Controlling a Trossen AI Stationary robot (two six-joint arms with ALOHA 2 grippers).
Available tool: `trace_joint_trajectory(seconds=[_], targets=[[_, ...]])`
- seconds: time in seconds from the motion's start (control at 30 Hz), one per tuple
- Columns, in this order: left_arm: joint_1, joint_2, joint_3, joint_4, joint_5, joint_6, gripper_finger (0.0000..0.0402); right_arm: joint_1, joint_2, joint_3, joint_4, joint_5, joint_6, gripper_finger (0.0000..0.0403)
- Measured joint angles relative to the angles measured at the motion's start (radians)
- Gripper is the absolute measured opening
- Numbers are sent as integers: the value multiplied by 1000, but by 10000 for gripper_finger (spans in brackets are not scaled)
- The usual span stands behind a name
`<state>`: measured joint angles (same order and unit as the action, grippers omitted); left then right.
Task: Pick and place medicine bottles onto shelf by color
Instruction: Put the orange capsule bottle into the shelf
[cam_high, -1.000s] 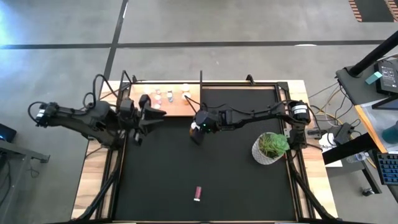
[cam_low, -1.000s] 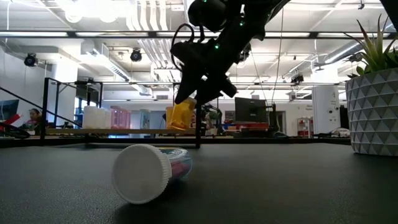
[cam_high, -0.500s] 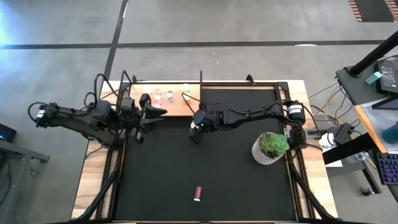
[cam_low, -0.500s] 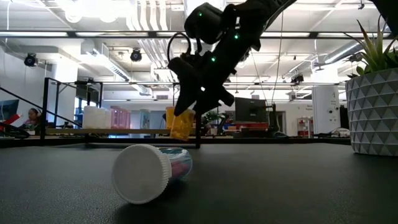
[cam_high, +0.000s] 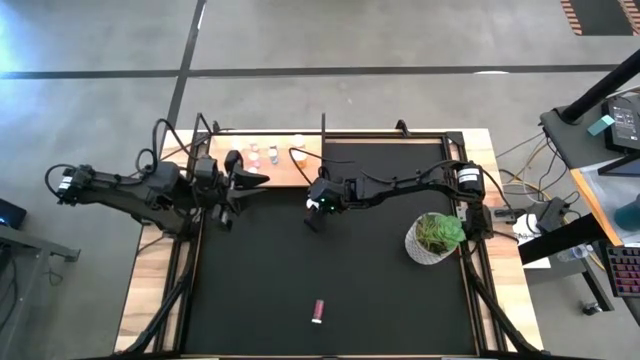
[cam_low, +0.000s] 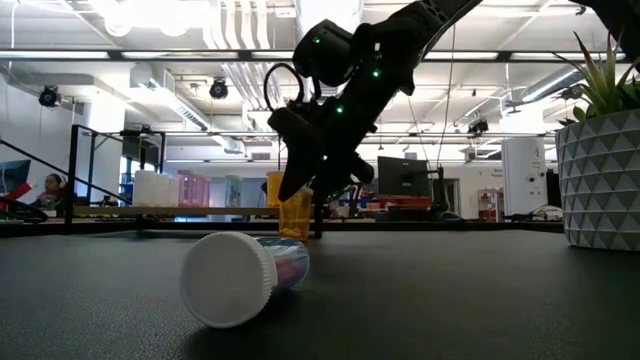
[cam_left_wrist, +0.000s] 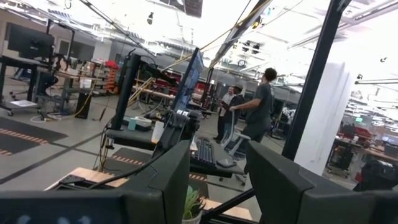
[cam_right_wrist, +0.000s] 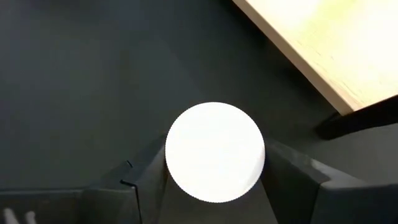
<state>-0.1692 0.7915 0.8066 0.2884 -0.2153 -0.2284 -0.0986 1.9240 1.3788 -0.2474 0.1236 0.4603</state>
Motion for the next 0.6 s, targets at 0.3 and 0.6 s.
trace_joint_trajectory(seconds=[0.3,0.6], targets=[[0,8,0,-8,0,-1,142,0,-3,36,-36,2,-26,247],[0,41,0,-20,0,-1,142,0,-23,133,-242,7,-54,270]])
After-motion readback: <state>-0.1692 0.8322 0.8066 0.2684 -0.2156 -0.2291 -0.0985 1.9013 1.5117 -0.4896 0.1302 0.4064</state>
